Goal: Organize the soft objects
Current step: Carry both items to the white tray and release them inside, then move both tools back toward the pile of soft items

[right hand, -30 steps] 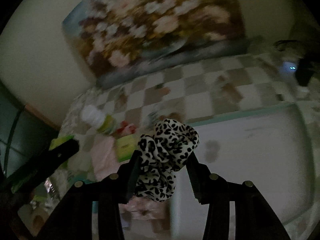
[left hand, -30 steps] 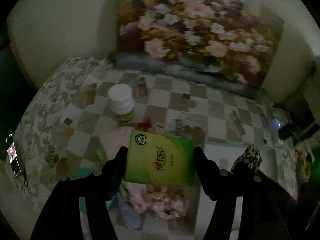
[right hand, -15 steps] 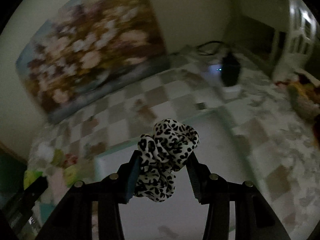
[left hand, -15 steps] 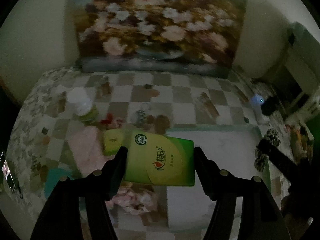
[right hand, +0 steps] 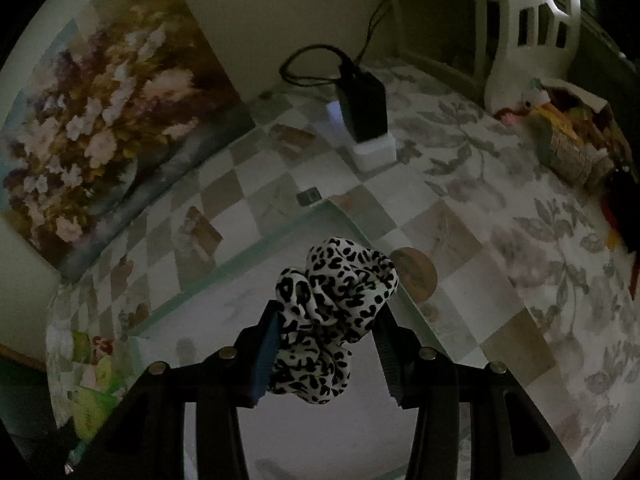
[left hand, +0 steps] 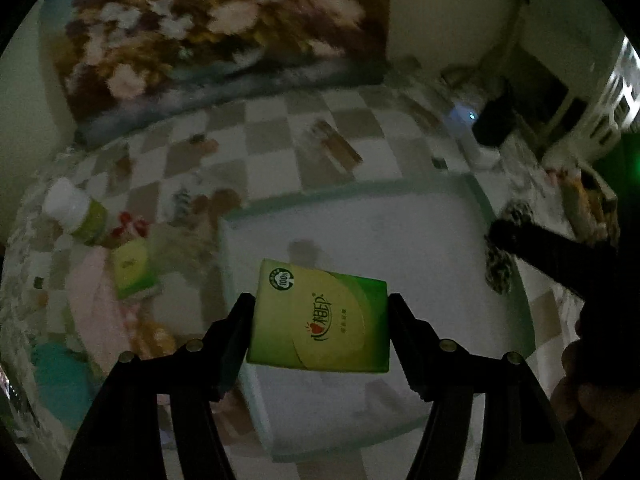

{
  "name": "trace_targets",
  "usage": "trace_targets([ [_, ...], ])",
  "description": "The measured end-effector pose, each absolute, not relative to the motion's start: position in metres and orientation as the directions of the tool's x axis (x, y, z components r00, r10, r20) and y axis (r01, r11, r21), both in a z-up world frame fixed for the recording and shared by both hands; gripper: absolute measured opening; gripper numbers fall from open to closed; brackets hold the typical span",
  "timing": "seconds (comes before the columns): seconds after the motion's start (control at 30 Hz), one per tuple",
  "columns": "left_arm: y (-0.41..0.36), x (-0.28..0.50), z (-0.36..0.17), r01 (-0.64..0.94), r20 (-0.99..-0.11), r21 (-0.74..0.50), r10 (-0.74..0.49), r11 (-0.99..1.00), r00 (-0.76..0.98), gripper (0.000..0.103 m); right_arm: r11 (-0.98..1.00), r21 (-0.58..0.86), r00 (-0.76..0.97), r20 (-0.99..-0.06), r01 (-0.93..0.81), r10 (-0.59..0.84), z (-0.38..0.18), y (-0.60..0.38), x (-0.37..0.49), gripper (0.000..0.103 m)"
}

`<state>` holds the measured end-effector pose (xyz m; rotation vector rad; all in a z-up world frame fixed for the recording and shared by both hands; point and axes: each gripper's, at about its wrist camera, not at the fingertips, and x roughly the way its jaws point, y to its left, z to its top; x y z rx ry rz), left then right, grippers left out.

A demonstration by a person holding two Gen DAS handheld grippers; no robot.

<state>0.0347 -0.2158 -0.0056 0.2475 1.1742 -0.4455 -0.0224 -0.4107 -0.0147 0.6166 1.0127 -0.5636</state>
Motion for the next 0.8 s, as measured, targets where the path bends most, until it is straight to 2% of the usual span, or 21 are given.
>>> trace_targets([
  [0.13, -0.226, 0.032, -0.027, 0.473, -0.950, -0.039, -0.179, 0.880, 0.256, 0.068, 0.719, 0.199, 0.389, -0.915, 0.666, -0.107, -0.029, -0.407, -0.013, 0.051],
  [0.2, -0.226, 0.033, -0.033, 0.472, -0.955, -0.044, -0.176, 0.881, 0.240, 0.078, 0.726, 0.187, 0.370, -0.923, 0.662, -0.100, -0.034, -0.405, -0.010, 0.051],
  [0.23, -0.226, 0.033, -0.034, 0.467, -0.955, -0.046, -0.177, 0.883, 0.240, 0.086, 0.729, 0.178, 0.359, -0.928, 0.661, -0.099, -0.037, -0.404, -0.009, 0.051],
  [0.33, -0.224, 0.033, -0.032, 0.459, -0.952, -0.041, -0.174, 0.887, 0.252, 0.089, 0.740, 0.163, 0.342, -0.935, 0.652, -0.096, -0.040, -0.401, -0.006, 0.055],
  [0.4, -0.222, 0.034, -0.031, 0.451, -0.951, -0.035, -0.169, 0.892, 0.260, 0.091, 0.743, 0.152, 0.339, -0.935, 0.652, -0.106, -0.038, -0.399, -0.006, 0.067],
  [0.47, -0.219, 0.037, -0.032, 0.440, -0.952, -0.036, -0.165, 0.897, 0.259, 0.093, 0.751, 0.137, 0.336, -0.934, 0.646, -0.120, -0.036, -0.397, -0.004, 0.071],
  [0.53, -0.215, 0.040, -0.033, 0.425, -0.952, -0.042, -0.165, 0.904, 0.256, 0.093, 0.752, 0.119, 0.331, -0.934, 0.648, -0.137, -0.034, -0.397, -0.003, 0.080],
  [0.6, -0.213, 0.042, -0.031, 0.413, -0.951, -0.042, -0.163, 0.910, 0.262, 0.094, 0.754, 0.102, 0.331, -0.930, 0.649, -0.159, -0.031, -0.397, -0.003, 0.094],
  [0.67, -0.208, 0.045, -0.027, 0.394, -0.946, -0.038, -0.160, 0.918, 0.282, 0.098, 0.758, 0.093, 0.345, -0.921, 0.645, -0.180, -0.027, -0.396, -0.004, 0.103],
  [0.8, -0.198, 0.050, -0.020, 0.360, -0.937, -0.050, -0.168, 0.932, 0.305, 0.101, 0.762, 0.092, 0.379, -0.901, 0.641, -0.210, -0.016, -0.392, -0.004, 0.103],
])
